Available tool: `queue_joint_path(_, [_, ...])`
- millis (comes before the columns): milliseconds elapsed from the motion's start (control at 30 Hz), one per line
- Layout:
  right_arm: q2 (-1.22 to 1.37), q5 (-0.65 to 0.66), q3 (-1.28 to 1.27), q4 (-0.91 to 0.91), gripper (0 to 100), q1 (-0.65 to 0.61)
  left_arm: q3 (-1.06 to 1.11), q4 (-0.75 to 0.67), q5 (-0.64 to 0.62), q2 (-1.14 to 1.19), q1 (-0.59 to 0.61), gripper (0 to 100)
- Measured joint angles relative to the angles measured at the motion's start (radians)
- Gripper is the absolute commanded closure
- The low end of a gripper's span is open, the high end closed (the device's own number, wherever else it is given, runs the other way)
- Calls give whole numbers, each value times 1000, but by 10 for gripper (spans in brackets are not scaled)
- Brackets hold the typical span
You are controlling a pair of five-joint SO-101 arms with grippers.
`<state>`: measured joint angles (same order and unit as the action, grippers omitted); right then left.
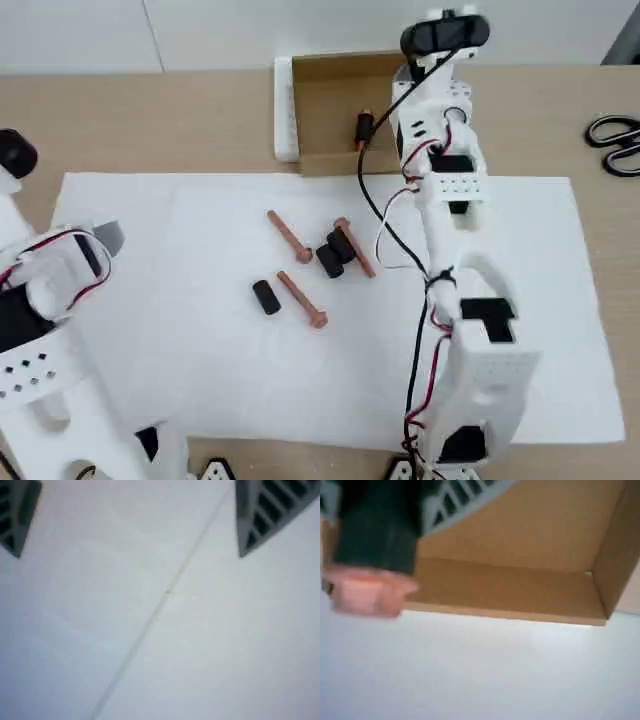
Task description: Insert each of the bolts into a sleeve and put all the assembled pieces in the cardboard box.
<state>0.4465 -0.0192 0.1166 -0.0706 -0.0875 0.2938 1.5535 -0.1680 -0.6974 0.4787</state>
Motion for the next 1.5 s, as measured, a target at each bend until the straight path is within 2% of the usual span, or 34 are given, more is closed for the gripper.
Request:
queue_joint_path(300, [247,0,199,0,995,-15,0,0,0,0,0,739])
queue_joint_path(700, [284,0,213,0,994,-29,0,9,0,0,0,739])
queue_joint_path(933, [284,0,213,-6,848,-31,0,9,0,0,0,739])
queue_joint_path(1267, [282,0,302,-69,840,-44,0,21,49,0,0,739])
queue_joint_path(1367, [282,0,394,-137,840,-44,0,26,49,0,0,739])
queue_joint_path(1500, [282,0,526,-318,840,-48,0,26,54,0,0,739])
